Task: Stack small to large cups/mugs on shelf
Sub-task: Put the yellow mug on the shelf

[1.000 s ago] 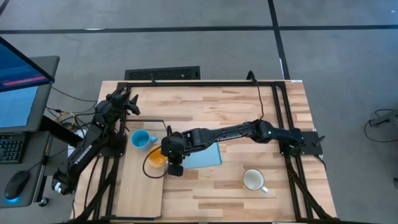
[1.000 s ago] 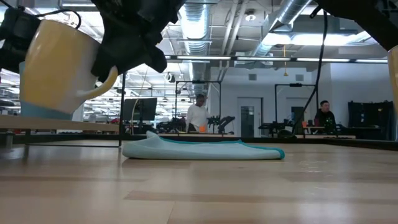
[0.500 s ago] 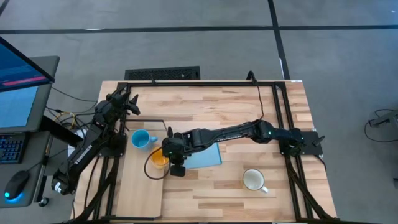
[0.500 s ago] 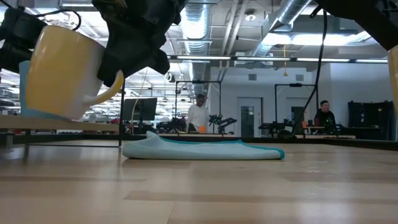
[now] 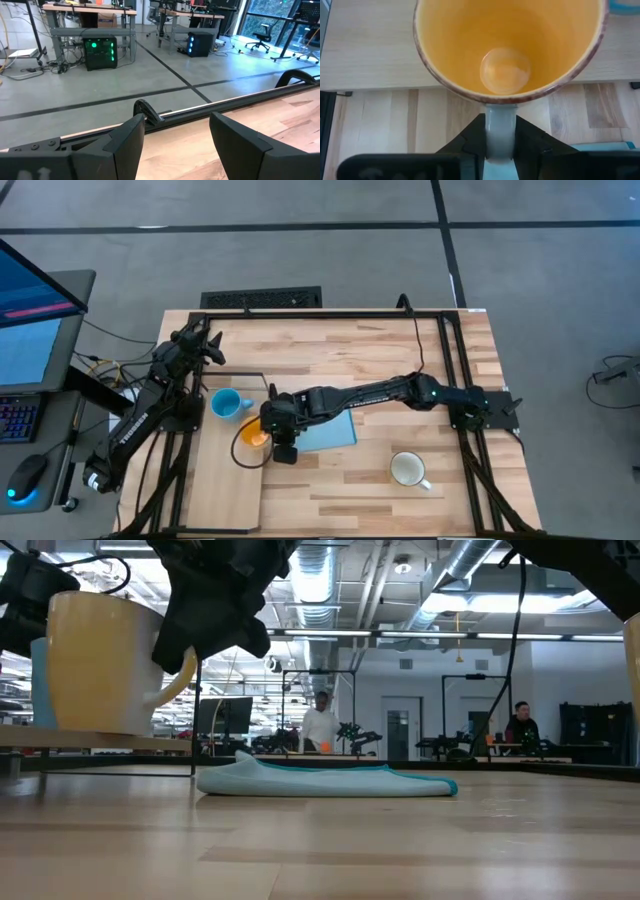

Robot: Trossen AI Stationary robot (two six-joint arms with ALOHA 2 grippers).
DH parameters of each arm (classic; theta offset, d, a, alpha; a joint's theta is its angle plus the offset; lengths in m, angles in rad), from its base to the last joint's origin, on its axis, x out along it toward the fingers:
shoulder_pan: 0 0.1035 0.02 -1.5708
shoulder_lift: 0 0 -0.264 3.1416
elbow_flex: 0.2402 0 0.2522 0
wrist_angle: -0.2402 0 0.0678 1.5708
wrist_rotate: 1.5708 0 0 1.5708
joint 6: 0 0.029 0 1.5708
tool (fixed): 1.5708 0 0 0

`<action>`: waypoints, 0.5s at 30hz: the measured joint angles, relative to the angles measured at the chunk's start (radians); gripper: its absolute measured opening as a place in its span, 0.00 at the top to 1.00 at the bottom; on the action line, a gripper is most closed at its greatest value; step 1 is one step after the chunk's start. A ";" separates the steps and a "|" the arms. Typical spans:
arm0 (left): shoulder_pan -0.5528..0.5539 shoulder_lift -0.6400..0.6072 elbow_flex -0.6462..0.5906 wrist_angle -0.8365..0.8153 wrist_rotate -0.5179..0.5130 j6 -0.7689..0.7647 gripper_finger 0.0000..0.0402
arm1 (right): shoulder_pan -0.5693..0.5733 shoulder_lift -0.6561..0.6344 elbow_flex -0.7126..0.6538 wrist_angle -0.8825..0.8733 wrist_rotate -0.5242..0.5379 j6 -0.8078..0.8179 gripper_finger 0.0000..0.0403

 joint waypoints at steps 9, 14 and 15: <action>0.000 0.000 0.000 0.000 0.000 0.000 0.46 | 0.000 0.000 0.000 0.071 0.000 -0.067 0.75; 0.000 0.000 0.000 0.000 0.000 0.000 0.46 | 0.000 0.000 0.000 0.094 0.000 -0.078 0.75; 0.000 0.000 0.000 0.000 0.000 0.000 0.46 | 0.000 0.000 0.000 0.100 0.000 -0.079 0.75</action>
